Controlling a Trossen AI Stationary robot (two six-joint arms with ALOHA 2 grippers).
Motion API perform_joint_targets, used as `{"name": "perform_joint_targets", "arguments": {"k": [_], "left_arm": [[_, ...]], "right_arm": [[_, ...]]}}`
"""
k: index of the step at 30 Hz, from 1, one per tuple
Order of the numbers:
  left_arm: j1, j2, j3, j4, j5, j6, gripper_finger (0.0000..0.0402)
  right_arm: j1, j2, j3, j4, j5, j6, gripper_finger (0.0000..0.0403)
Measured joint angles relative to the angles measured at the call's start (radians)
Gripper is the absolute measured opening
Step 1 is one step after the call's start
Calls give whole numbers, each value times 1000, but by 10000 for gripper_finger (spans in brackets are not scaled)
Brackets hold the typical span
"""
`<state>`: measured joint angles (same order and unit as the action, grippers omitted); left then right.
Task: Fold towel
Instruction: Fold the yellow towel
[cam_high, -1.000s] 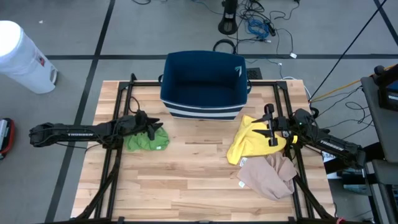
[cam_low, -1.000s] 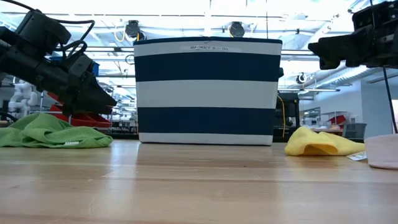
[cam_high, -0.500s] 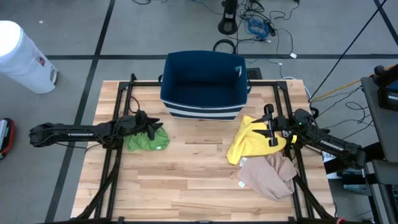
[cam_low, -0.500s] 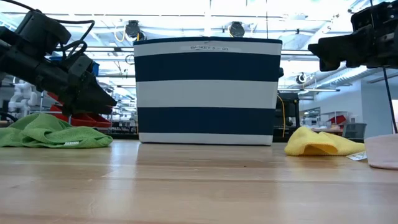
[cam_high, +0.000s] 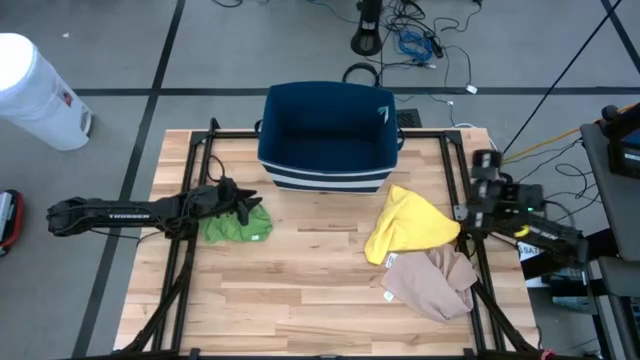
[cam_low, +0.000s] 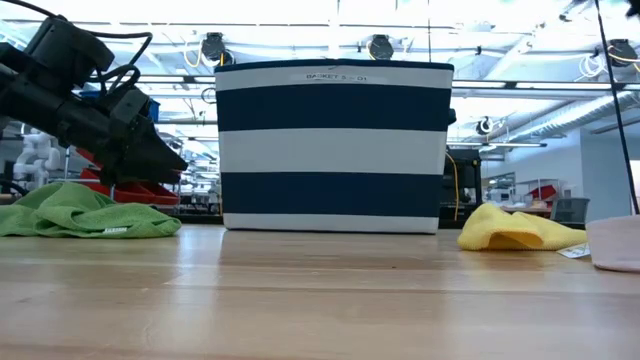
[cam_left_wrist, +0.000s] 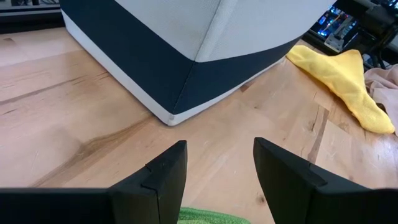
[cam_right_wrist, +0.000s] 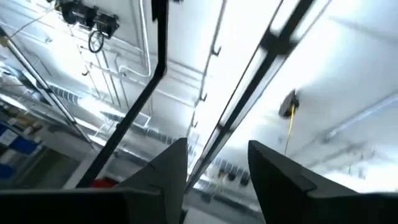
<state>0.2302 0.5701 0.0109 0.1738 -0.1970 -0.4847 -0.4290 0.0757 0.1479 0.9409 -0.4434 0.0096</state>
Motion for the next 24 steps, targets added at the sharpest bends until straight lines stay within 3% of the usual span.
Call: {"name": "perform_joint_targets", "arguments": {"k": [4,9,18,24], "left_arm": [[0,0,0,0,0,0,192],[0,0,0,0,0,0,192],[0,0,0,-7,0,0,192],[-1,0,0,-8,0,22,192]], "right_arm": [[0,87,186,-120,-3,-46,155],[0,291,457,-381,-42,-124,155],[0,687,960,-1175,-60,-189,155],[0,854,1086,-1597,-58,-217,155]]}}
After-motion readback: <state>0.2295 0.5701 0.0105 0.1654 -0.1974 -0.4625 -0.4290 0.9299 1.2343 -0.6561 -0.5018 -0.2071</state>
